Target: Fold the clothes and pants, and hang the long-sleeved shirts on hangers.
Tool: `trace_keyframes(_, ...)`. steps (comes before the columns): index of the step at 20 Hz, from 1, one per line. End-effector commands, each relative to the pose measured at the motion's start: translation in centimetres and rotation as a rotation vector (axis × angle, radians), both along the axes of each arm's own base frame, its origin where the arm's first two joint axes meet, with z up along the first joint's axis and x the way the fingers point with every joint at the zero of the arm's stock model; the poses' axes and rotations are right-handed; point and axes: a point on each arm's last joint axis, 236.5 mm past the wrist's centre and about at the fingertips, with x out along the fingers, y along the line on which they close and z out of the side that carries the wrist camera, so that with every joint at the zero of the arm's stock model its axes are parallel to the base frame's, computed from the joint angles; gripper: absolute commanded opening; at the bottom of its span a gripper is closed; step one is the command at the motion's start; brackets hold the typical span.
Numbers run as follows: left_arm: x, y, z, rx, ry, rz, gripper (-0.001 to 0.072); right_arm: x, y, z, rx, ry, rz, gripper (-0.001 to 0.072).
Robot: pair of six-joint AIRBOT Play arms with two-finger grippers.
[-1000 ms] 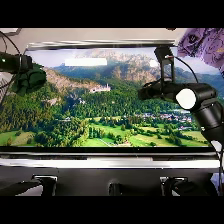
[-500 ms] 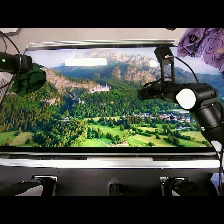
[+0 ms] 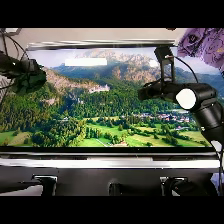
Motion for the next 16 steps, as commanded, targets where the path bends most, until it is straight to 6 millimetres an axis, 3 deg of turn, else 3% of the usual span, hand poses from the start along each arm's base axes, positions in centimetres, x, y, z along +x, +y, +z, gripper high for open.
trace_keyframes(1,5.2,7.6,-4.7,0.047,-0.048,0.199,0.072,0.0,0.0,0.0,0.001,0.0,0.001,0.0029)
trace_keyframes(3,8.7,13.3,-7.1,-0.011,-0.095,0.318,0.072,0.0,0.0,0.0,0.001,0.0,0.001,0.0029)
trace_keyframes(5,11.0,17.9,-10.3,-0.042,-0.09,0.379,0.072,0.0,0.0,0.0,0.001,0.0,0.001,0.0029)
trace_keyframes(7,12.1,21.0,-14.4,-0.04,-0.088,0.412,0.072,0.0,0.0,0.0,0.001,0.0,0.001,0.0029)
trace_keyframes(9,12.9,22.8,-18.5,-0.036,-0.094,0.419,0.072,0.0,0.0,0.0,0.001,0.0,0.001,0.0029)
trace_keyframes(11,13.6,23.6,-21.1,-0.033,-0.11,0.417,0.072,0.0,0.0,0.0,0.001,0.0,0.001,0.0029)
trace_keyframes(16,14.6,23.7,-25.3,-0.036,-0.112,0.406,0.072,0.0,0.0,0.0,0.001,0.0,0.001,0.0029)
